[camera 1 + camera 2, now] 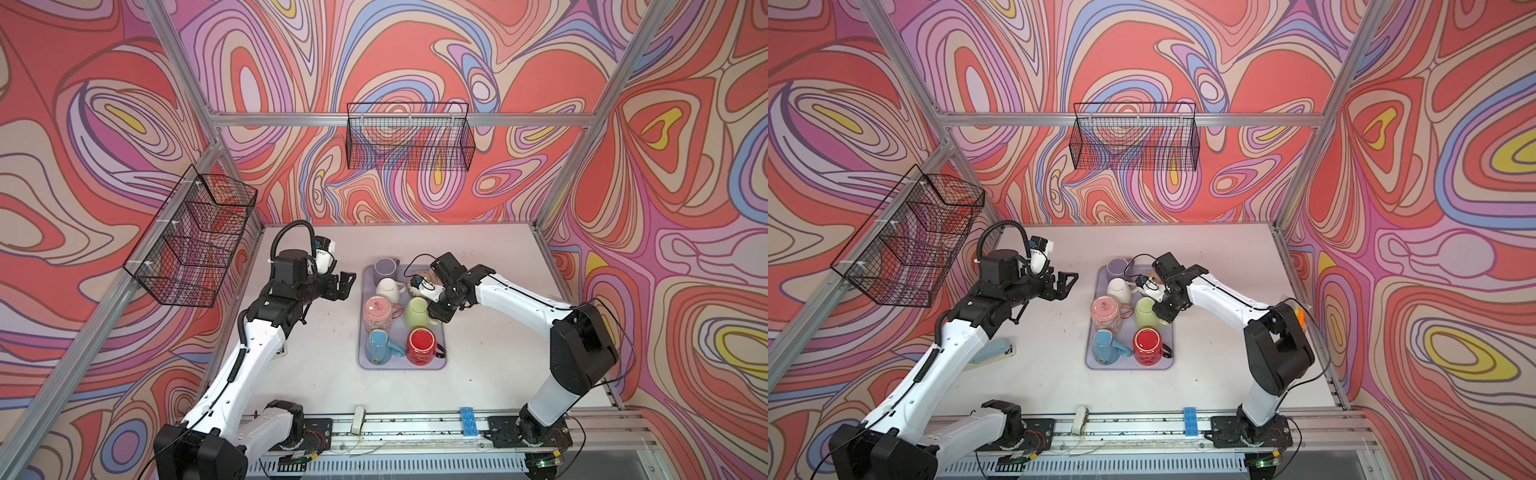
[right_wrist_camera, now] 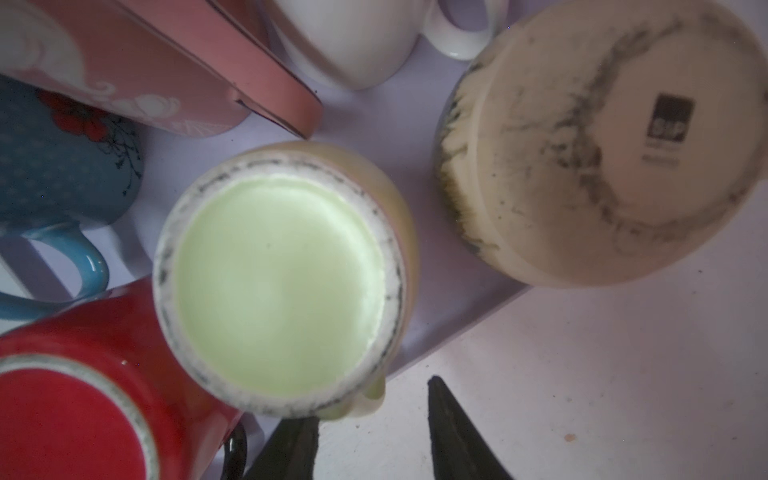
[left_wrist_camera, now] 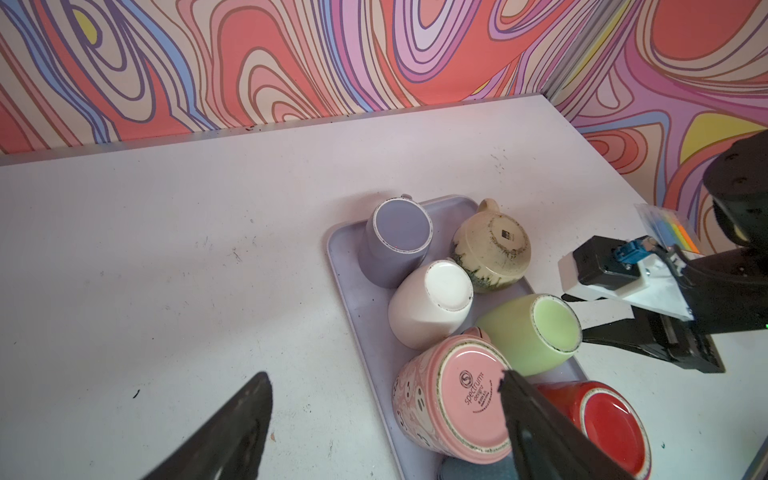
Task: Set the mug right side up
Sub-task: 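Lower the right gripper onto the light green mug and grasp its base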
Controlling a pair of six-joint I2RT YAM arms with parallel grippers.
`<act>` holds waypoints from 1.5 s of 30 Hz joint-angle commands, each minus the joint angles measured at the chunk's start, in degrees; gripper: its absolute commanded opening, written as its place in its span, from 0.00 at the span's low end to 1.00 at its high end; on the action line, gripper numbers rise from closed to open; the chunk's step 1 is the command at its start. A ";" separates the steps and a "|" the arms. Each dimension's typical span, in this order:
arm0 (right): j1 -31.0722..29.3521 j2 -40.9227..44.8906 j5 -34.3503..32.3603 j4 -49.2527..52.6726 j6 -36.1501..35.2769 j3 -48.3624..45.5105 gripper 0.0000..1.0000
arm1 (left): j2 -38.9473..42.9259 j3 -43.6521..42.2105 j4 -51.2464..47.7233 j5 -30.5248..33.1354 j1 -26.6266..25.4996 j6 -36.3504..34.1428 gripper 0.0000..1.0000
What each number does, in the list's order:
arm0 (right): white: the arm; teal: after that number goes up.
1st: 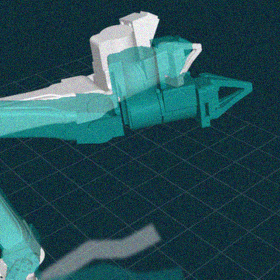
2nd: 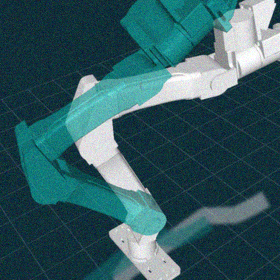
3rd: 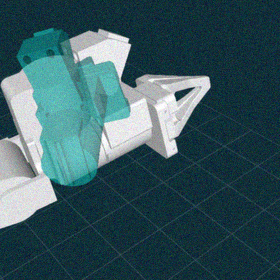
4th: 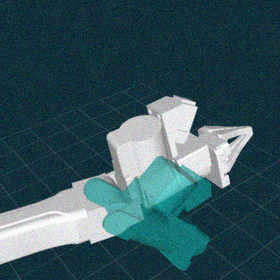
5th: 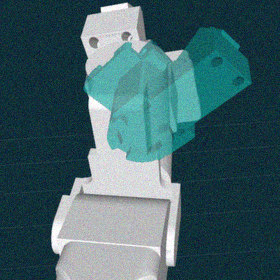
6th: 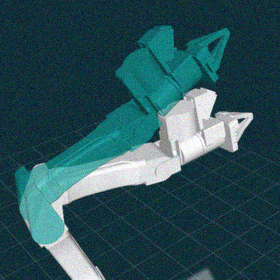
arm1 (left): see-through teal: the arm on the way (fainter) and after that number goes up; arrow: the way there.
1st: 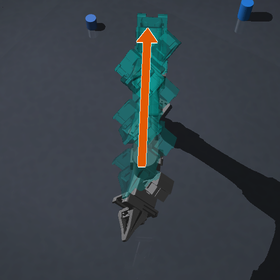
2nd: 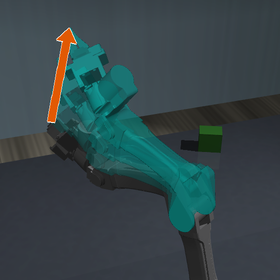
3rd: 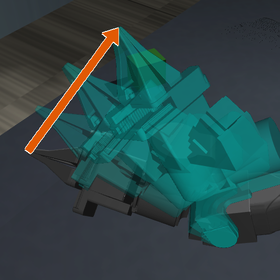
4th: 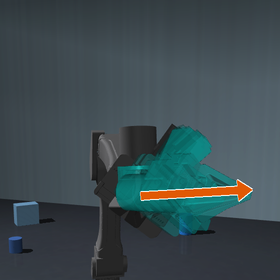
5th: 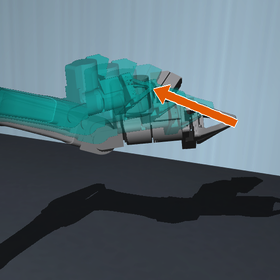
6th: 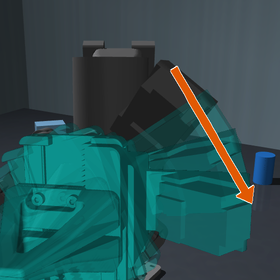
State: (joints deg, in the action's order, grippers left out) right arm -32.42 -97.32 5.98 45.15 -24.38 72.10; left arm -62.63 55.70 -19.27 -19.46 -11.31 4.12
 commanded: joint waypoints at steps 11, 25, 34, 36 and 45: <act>-2.76 0.87 1.15 -3.65 1.07 -2.53 0.31 | 1.38 -0.51 0.93 0.13 -0.20 -0.30 0.88; -3.60 1.87 0.25 -5.53 2.34 -4.05 0.19 | 1.20 -0.51 0.94 0.14 -0.20 -0.23 0.88; -3.75 2.75 -0.43 -8.26 3.06 -5.60 0.16 | 1.20 -0.40 0.85 0.13 -0.20 -0.17 0.88; -3.70 2.84 -0.34 -8.78 3.20 -5.82 0.15 | 1.22 -0.42 0.85 0.24 -0.20 -0.25 0.88; -3.72 5.67 0.35 -9.43 4.92 -6.37 0.05 | 1.04 -0.42 0.83 0.26 -0.20 -0.17 0.88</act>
State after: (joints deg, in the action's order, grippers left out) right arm -35.81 -95.00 5.78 37.01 -21.06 66.35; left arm -62.11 55.70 -19.29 -19.44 -11.31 4.12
